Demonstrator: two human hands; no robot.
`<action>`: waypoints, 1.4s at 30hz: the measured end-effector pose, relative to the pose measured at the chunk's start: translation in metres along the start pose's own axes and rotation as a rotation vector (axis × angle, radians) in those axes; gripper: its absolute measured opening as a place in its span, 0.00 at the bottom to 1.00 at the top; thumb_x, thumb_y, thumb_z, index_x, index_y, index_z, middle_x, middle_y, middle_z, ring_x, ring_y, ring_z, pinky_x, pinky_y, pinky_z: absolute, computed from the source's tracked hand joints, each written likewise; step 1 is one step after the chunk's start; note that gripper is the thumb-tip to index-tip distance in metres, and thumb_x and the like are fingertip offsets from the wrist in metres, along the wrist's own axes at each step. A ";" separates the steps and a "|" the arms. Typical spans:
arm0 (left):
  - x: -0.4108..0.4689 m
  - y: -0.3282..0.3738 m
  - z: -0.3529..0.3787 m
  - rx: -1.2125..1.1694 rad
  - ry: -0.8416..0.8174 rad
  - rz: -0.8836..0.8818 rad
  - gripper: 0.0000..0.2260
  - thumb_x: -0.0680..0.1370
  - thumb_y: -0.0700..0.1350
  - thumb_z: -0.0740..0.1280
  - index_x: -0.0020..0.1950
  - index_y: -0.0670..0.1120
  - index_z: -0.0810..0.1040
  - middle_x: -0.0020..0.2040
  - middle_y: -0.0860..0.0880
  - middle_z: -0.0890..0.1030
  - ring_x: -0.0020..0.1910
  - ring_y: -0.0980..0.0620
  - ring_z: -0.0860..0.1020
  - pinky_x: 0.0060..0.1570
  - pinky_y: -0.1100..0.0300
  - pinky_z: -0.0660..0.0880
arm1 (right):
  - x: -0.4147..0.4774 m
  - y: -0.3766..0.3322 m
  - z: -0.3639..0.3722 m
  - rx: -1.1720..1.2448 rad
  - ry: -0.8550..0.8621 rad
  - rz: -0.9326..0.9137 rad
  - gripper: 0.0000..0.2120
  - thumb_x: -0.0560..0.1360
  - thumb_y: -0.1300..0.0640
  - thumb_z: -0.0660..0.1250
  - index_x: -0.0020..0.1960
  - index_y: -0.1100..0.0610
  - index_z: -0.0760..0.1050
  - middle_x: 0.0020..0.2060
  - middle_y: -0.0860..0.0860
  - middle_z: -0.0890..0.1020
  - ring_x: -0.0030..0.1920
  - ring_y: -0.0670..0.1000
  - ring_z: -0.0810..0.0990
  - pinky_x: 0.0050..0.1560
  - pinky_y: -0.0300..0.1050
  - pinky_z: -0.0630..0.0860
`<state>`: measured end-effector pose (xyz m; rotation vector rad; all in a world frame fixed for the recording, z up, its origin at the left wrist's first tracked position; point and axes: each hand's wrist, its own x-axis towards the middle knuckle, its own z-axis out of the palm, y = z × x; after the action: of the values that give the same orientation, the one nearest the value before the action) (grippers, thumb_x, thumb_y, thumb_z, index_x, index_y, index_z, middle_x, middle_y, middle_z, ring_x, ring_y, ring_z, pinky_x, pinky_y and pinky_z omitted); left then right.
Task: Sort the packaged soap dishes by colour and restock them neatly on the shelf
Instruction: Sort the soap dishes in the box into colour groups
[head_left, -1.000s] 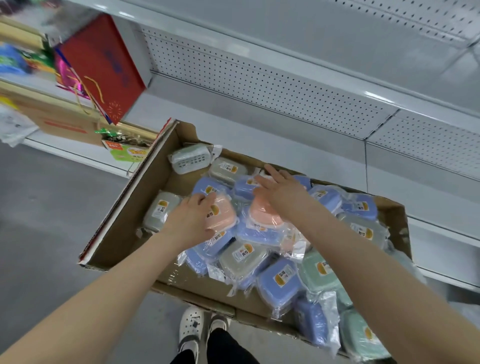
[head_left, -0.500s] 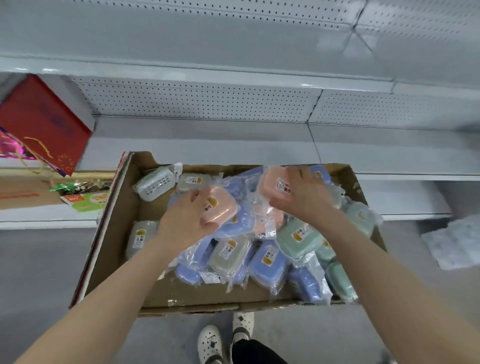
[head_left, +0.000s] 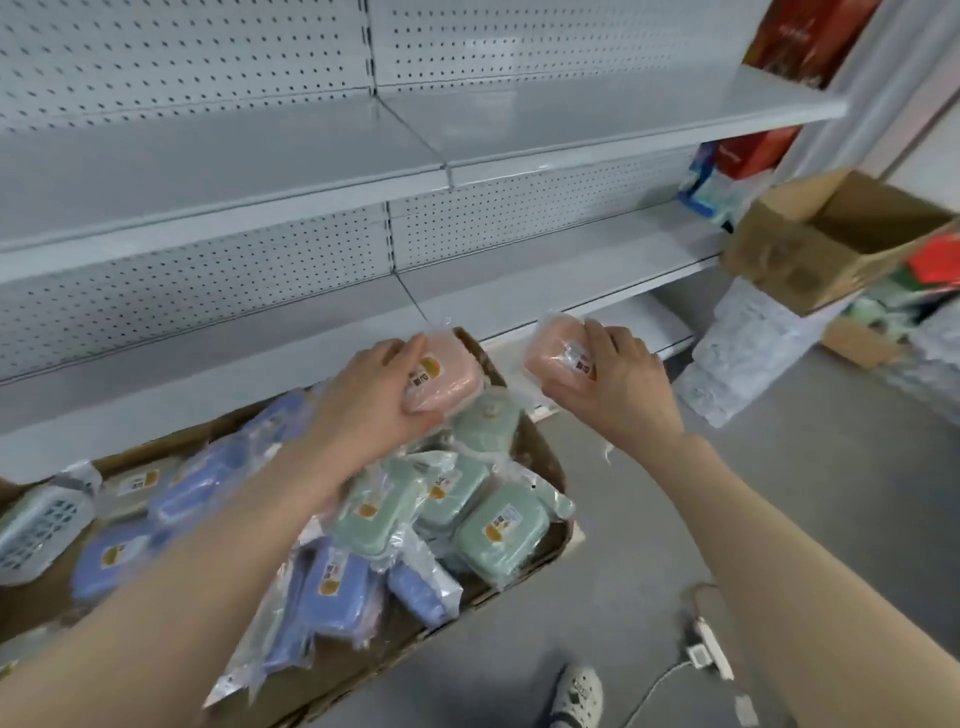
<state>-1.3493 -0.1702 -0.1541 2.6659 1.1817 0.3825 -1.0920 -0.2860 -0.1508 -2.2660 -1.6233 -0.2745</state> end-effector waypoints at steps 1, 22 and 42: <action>0.019 0.025 0.009 -0.003 0.003 0.030 0.41 0.70 0.63 0.70 0.77 0.50 0.57 0.69 0.47 0.69 0.64 0.45 0.70 0.60 0.48 0.72 | 0.000 0.030 -0.006 -0.009 0.003 0.030 0.39 0.66 0.29 0.61 0.63 0.59 0.71 0.51 0.57 0.79 0.48 0.62 0.79 0.47 0.56 0.76; 0.357 0.432 0.189 -0.132 -0.092 0.342 0.38 0.68 0.62 0.72 0.73 0.48 0.64 0.62 0.46 0.74 0.59 0.43 0.73 0.53 0.52 0.73 | 0.036 0.518 -0.074 -0.180 0.072 0.396 0.32 0.68 0.31 0.65 0.61 0.53 0.69 0.50 0.53 0.77 0.49 0.60 0.77 0.48 0.54 0.74; 0.715 0.658 0.326 -0.118 -0.131 0.379 0.41 0.70 0.63 0.70 0.77 0.49 0.58 0.68 0.46 0.70 0.64 0.44 0.72 0.56 0.50 0.73 | 0.250 0.881 -0.031 -0.145 0.089 0.529 0.35 0.69 0.32 0.66 0.67 0.53 0.68 0.54 0.54 0.77 0.53 0.60 0.77 0.51 0.56 0.75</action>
<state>-0.3270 -0.0957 -0.1662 2.7541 0.5954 0.3163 -0.1772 -0.3341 -0.1766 -2.6443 -0.9356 -0.3567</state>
